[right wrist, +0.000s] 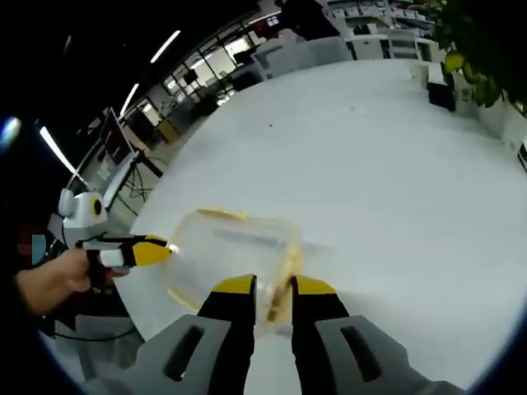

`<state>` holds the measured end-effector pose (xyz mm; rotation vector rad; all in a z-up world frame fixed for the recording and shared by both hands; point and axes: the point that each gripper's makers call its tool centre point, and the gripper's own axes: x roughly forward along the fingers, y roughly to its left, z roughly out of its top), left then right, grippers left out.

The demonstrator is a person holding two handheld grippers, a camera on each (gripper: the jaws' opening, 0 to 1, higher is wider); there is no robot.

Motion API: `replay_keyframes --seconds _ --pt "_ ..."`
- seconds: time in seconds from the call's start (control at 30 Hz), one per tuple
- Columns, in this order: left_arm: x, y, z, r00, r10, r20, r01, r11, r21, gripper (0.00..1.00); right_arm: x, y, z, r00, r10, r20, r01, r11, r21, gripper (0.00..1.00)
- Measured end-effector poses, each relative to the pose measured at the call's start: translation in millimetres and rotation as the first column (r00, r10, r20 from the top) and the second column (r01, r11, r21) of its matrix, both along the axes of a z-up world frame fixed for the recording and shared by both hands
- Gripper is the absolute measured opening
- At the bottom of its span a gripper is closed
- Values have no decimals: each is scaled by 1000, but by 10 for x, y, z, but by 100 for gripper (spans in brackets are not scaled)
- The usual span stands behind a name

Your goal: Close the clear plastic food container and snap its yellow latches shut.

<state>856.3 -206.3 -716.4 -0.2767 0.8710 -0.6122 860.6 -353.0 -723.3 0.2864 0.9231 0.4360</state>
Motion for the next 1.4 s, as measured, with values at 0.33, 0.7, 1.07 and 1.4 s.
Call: replay_keyframes --seconds 0.33,0.7,1.07,1.4 --pt "-52 340 7 1000 -4 23 4 1000 28 11 -103 305 31 1000 -22 11 22 1000 11 13" --pt "-176 663 14 999 7 41 -9 999 47 11 -196 553 45 1000 -10 20 10 1000 17 14" --pt "-118 724 197 958 -161 236 115 974 196 14 -3 555 427 957 138 254 -98 982 -162 11" --pt "-109 212 417 812 -483 329 418 873 250 9 -18 1328 512 809 511 292 -472 860 -196 2"
